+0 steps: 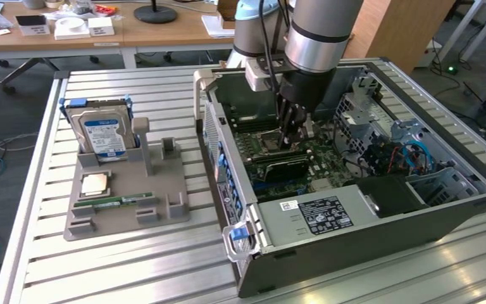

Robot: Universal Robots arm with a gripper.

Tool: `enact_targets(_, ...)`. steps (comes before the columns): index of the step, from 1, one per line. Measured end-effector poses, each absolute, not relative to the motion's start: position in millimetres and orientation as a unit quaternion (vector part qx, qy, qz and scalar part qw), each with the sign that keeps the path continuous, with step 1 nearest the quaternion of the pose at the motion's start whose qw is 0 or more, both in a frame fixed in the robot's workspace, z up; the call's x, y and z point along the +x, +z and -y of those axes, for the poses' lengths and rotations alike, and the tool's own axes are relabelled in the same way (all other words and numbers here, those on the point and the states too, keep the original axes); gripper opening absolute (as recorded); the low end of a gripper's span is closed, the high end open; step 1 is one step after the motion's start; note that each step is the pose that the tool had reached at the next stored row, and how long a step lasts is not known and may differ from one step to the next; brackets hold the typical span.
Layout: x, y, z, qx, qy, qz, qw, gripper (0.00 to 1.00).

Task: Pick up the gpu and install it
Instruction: 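Press down on the gpu until it lock into place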

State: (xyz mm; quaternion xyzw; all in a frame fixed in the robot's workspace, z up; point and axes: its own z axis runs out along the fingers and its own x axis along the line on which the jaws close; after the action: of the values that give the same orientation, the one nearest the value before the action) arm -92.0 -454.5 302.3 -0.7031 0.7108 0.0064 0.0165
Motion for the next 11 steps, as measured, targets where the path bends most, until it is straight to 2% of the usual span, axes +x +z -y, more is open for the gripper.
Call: enact_targets(11, -91.9, 302.1, 455.6, -0.703, 0.006, -0.711, 0.017, 0.11)
